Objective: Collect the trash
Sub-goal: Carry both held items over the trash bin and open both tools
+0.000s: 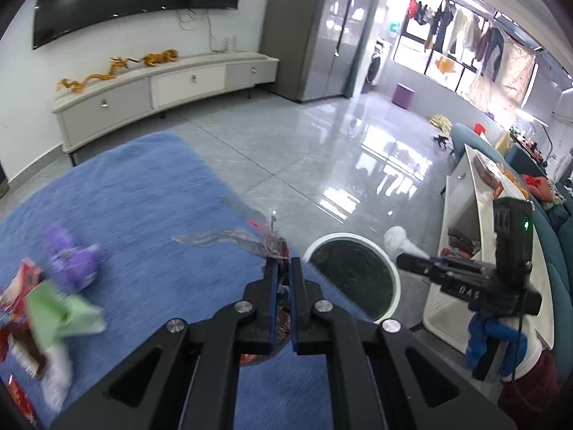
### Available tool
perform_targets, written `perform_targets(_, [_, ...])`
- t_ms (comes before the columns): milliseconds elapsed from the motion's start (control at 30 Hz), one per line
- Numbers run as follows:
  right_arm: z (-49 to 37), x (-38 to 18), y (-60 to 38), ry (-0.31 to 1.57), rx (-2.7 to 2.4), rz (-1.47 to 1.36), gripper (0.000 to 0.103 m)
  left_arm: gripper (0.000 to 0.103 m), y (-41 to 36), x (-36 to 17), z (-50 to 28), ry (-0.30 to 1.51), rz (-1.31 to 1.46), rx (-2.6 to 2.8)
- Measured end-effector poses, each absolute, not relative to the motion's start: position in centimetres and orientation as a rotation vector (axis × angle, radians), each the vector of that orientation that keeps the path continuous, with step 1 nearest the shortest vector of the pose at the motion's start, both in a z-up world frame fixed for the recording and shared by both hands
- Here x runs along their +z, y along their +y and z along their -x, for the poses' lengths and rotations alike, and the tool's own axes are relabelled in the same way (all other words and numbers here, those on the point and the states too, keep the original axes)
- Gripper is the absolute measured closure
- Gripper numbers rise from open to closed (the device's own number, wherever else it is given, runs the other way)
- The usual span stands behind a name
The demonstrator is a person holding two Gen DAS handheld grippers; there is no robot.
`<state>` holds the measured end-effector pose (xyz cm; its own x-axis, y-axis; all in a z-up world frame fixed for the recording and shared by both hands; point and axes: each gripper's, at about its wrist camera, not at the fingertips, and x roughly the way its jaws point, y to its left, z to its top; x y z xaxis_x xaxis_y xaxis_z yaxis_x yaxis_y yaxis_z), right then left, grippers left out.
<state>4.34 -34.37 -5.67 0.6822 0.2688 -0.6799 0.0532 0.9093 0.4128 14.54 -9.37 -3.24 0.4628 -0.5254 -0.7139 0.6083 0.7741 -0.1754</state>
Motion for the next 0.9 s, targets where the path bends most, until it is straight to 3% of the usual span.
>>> perform_targets(600, [-6.6,-11.8,-42.7,0.935,-0.035,-0.556,0.088,0.096,-27.2,-7.6,-19.8,0.94,-0.147,-0.846])
perform_targets(667, [-6.7,-12.2,-43.1,0.944,-0.057,-0.549,0.08,0.096,-28.9,-8.3,-20.1,0.959,-0.135,-0.873])
perform_targets(733, [-6.7,-12.4,-43.3,0.952,-0.087,-0.539,0.059,0.096,-30.0,-9.2,-20.5,0.99,-0.122,-0.9])
perform_targets(900, [-6.0,-13.1,-44.2,0.97,-0.129,-0.543,0.057,0.089,-31.8,-10.8,-20.9,1.05,-0.107,-0.925])
